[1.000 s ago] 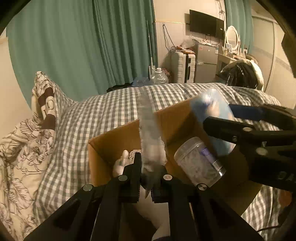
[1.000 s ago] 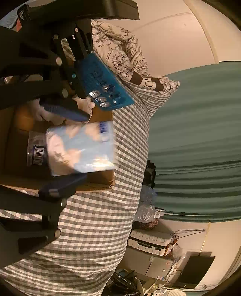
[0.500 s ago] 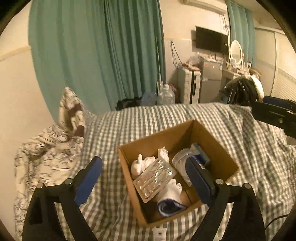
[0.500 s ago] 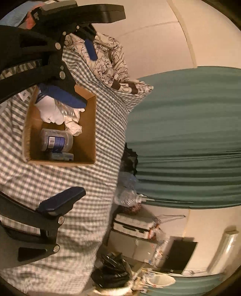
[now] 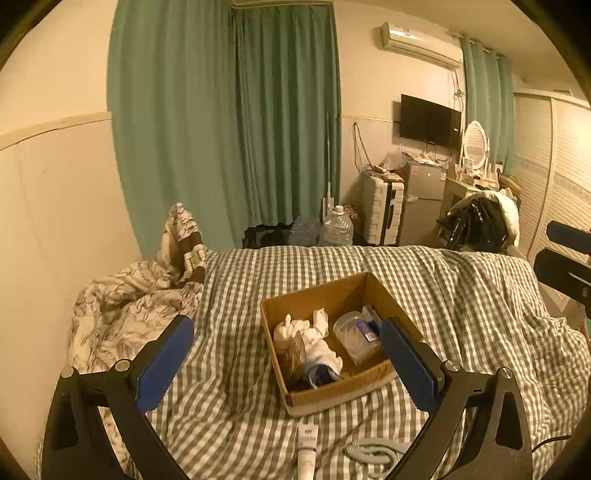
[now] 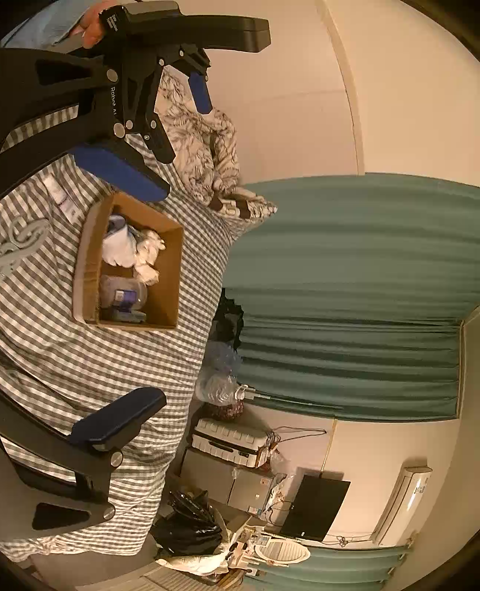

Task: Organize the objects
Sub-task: 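Move both tools toward the grey scissors and white toothpaste tube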

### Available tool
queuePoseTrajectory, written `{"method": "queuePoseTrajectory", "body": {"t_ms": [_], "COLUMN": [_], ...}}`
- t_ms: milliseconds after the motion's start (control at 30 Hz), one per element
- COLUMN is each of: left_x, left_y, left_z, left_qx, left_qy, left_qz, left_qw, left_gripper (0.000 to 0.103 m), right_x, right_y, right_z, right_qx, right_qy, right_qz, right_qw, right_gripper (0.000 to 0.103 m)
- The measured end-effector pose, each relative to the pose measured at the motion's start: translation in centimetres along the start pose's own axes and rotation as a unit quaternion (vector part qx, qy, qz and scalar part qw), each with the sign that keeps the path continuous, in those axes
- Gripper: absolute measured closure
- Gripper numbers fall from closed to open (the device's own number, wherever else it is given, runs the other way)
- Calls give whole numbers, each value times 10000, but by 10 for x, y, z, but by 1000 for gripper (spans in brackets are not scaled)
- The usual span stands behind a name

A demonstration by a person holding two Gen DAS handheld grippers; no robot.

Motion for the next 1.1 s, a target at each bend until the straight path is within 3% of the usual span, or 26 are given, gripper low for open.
{"method": "queuePoseTrajectory", "body": {"t_ms": [167, 333, 667, 867, 1067, 1100], "left_x": [7, -3, -59, -77, -90, -91], "left_y": [-34, -86, -200, -220, -231, -231], "left_z": [2, 10, 31, 32, 38, 38], "left_qx": [207, 502, 605, 471, 532, 529], "left_qy": [140, 240, 704, 746, 813, 825], "left_qz": [206, 547, 1657, 1936, 2159, 2181], "left_qw": [9995, 9969, 9818, 9771, 9716, 9710], "left_gripper": [0, 0, 0, 0, 0, 0], "right_x": [10, -4, -80, -116, -130, -130], "right_y": [-27, -76, -198, -260, -290, -293], "right_z": [9, 18, 58, 89, 104, 105], "right_qx": [77, 303, 353, 669, 719, 712], "right_qy": [81, 27, 417, 641, 809, 831], "right_qz": [118, 395, 1593, 2298, 2733, 2758], "right_qw": [9999, 9988, 9857, 9688, 9558, 9550], "right_gripper": [2, 2, 2, 2, 9, 13]}}
Point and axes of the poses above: each gripper's, at about its wrist camera, not at the fingertips, and x roughly against the way its jaws point, z to its left, y to its top, the point moved 10 cm from there along -x, roughly the way its jaws point, and after that the axes turned 12 degrees about -y, right-handed, at the moved point
